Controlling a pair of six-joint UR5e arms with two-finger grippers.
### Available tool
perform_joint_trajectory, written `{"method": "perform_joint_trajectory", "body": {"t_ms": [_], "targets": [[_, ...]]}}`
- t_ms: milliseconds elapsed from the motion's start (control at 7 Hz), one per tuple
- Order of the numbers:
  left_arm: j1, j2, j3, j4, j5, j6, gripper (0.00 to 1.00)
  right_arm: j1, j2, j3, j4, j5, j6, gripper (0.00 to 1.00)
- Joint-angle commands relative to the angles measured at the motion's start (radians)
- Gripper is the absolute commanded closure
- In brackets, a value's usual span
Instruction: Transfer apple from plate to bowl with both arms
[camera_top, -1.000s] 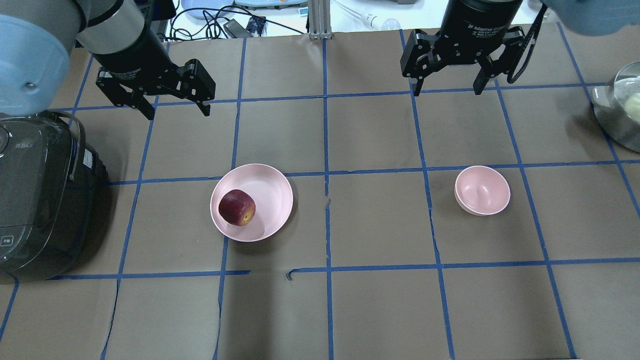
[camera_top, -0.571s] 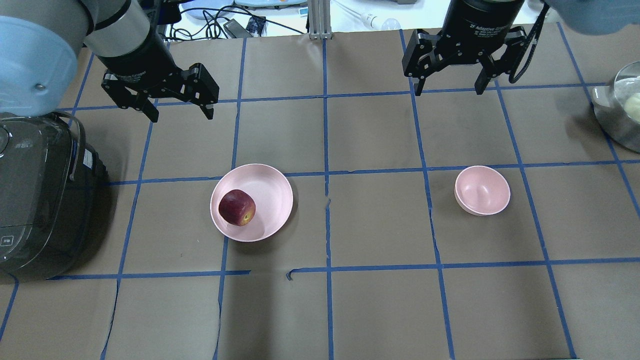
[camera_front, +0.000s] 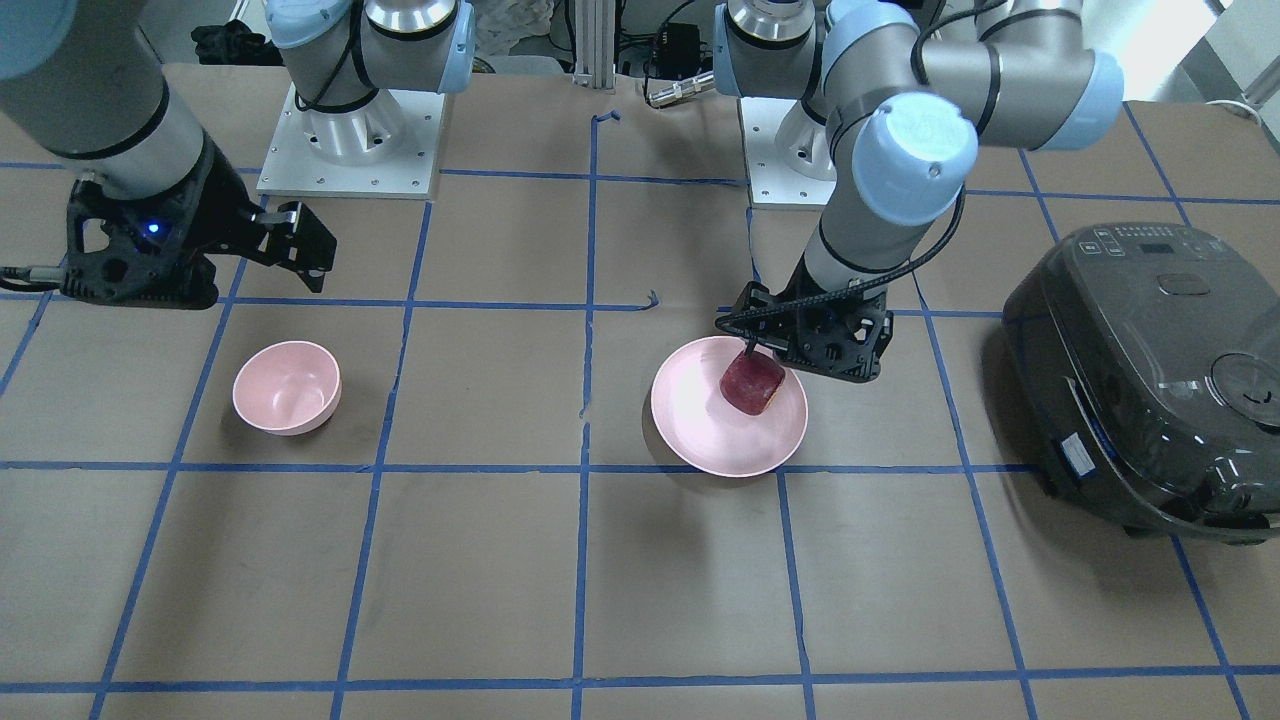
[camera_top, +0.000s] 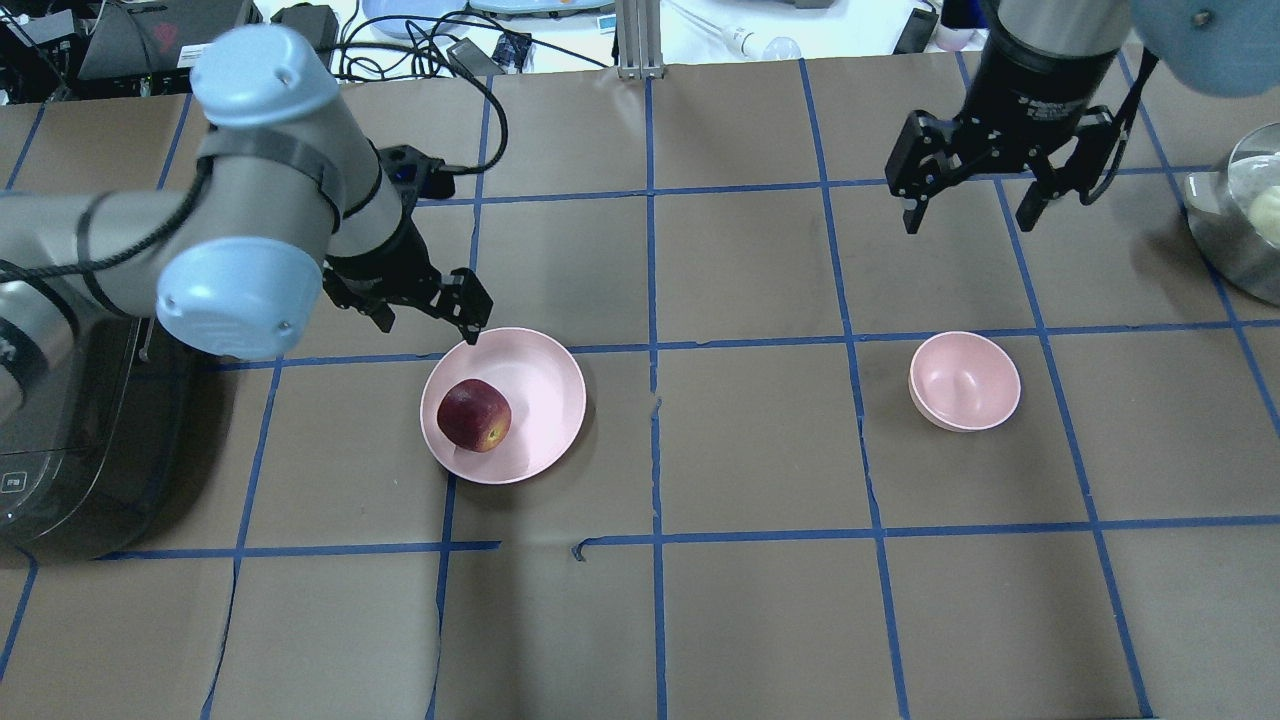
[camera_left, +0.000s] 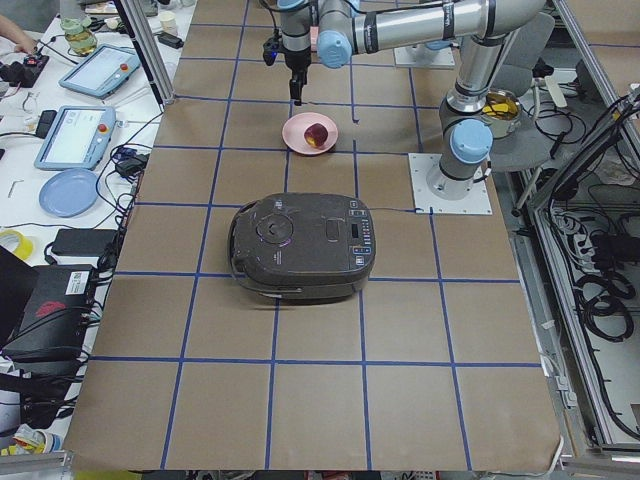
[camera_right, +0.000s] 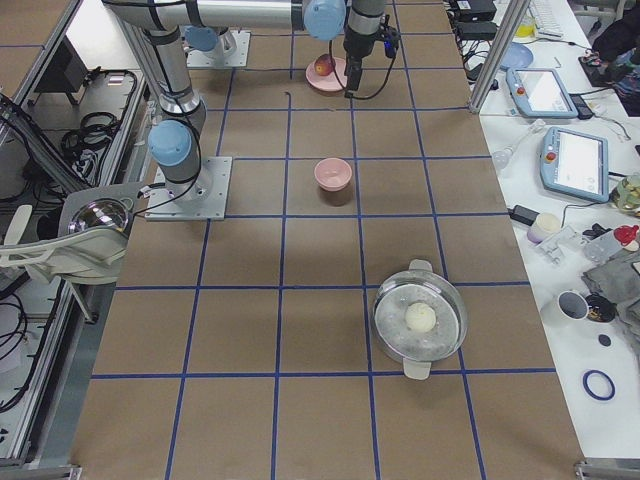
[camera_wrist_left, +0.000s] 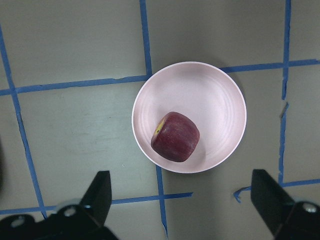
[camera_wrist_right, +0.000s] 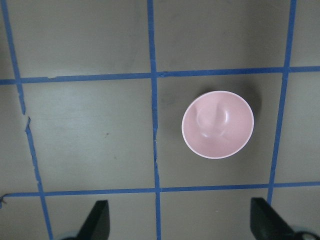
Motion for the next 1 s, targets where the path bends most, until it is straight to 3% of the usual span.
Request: {"method": "perform_joint_trajectory", "body": {"t_ms": [0,286,429,714,857], "targets": [[-0.006,-0.080,-0.098,0.140,0.000,0.114,0.01,-0.120,0.020,0.215,-0.217,-0.008,-0.179,0.00],[-0.035,-0.122,-0.107,0.157,-0.029,0.108,0.02,-0.252,0.033,0.428,-0.445,-0.003,-0.306,0.01],[-0.036,-0.125,-0.112,0.157,-0.071,0.108,0.02,-0.274,0.051,0.497,-0.518,-0.002,-0.344,0.16],[-0.036,-0.131,-0.123,0.160,-0.059,0.117,0.06,-0.274,0.092,0.551,-0.594,0.003,-0.345,0.27],[-0.036,-0.134,-0.136,0.201,-0.047,0.116,0.14,-0.274,0.097,0.555,-0.603,0.001,-0.351,0.61]]}}
